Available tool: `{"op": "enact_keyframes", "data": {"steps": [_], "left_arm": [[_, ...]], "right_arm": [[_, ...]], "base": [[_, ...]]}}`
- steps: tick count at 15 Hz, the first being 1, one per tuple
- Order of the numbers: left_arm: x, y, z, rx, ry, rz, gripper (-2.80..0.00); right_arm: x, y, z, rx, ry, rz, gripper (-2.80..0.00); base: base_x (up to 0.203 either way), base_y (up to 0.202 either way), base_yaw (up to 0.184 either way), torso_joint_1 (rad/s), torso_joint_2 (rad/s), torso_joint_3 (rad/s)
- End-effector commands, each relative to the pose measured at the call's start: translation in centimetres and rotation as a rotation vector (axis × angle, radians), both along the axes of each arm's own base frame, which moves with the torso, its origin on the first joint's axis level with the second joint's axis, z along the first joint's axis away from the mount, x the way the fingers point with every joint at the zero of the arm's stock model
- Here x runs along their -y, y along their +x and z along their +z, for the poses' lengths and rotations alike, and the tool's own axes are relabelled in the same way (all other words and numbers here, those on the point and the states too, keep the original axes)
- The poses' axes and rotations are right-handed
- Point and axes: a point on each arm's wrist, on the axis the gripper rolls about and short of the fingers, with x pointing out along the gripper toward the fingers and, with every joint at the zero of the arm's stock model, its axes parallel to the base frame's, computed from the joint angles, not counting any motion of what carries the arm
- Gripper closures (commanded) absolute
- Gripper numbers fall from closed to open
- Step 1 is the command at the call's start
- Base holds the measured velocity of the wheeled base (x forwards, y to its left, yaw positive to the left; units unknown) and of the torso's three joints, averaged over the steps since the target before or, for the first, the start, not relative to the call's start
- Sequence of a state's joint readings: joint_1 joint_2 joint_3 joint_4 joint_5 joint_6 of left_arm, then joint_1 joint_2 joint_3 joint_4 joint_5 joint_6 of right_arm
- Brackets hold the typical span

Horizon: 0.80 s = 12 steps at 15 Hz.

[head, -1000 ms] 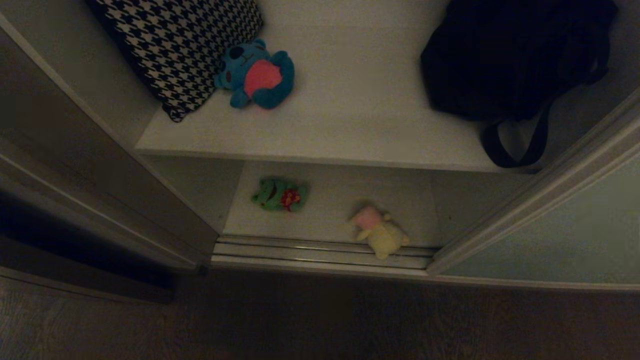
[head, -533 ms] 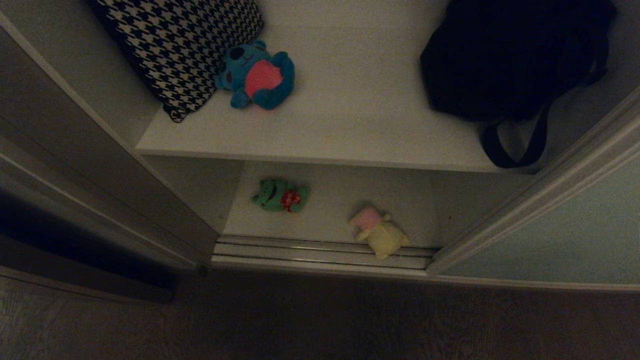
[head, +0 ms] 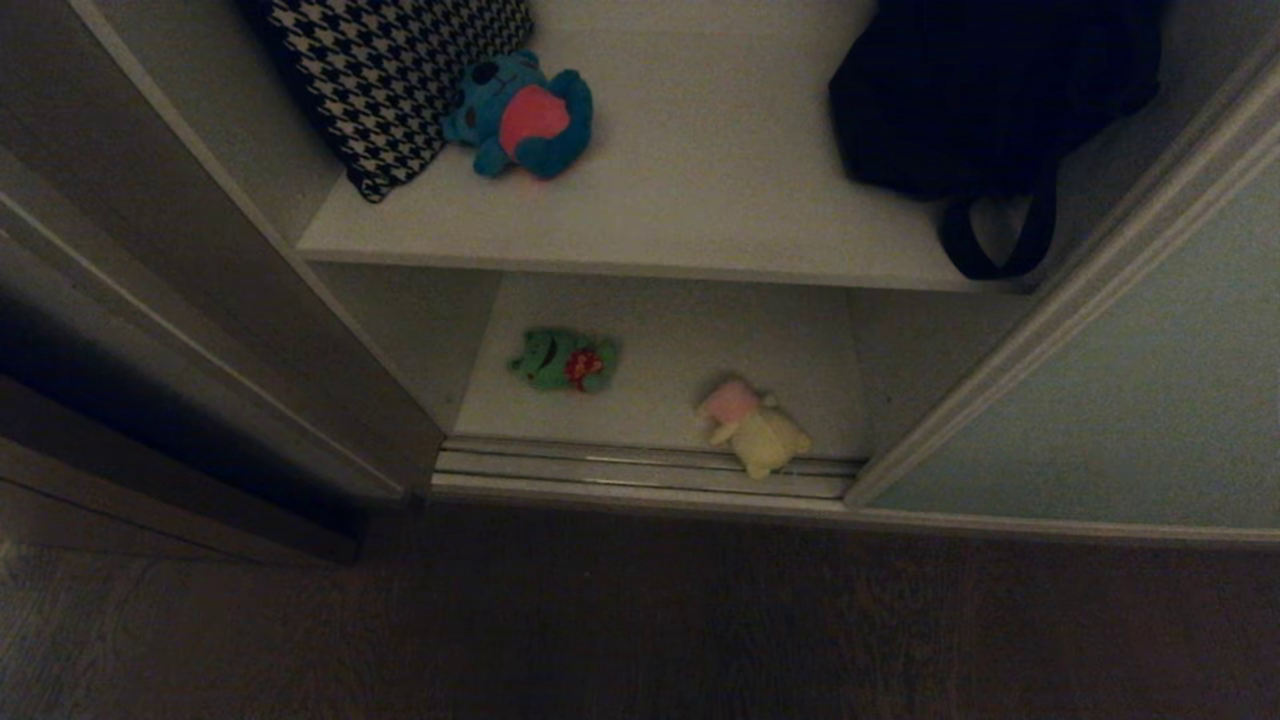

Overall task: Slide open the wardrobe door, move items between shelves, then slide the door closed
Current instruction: Place the pink doll on the higher shelf

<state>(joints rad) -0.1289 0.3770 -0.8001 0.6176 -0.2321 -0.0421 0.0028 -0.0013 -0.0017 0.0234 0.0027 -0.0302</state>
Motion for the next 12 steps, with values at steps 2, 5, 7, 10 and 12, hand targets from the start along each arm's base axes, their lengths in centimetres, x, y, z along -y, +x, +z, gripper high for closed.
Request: {"op": "enact_keyframes", "data": {"steps": [2, 5, 7, 10, 12], "left_arm": [[0.1, 1.0, -0.2, -0.031, 0.000, 0.005, 0.00], [0.2, 1.3, -1.7, -0.103, 0.011, 0.006, 0.00], [0.2, 1.8, -3.4, -0.169, 0.021, 0.001, 0.00], [0.4, 2.5, -5.2, -0.222, 0.037, -0.056, 0.00], [0.5, 3.3, -6.6, -0.230, 0.070, -0.078, 0.00]], "right_arm": [[0.0, 0.0, 0.0, 0.002, 0.000, 0.001, 0.00], [0.0, 0.0, 0.0, 0.000, 0.000, 0.001, 0.00], [0.0, 0.0, 0.0, 0.000, 0.000, 0.001, 0.00], [0.0, 0.0, 0.0, 0.000, 0.000, 0.001, 0.00], [0.0, 0.0, 0.0, 0.000, 0.000, 0.001, 0.00]], "base": [[-0.108, 0.000, -0.001, -0.005, 0.00, 0.001], [0.000, 0.000, 0.000, 0.000, 0.00, 0.000], [0.000, 0.000, 0.000, 0.000, 0.00, 0.000], [0.000, 0.000, 0.000, 0.002, 0.00, -0.034], [0.000, 0.000, 0.000, 0.002, 0.00, -0.156]]}}
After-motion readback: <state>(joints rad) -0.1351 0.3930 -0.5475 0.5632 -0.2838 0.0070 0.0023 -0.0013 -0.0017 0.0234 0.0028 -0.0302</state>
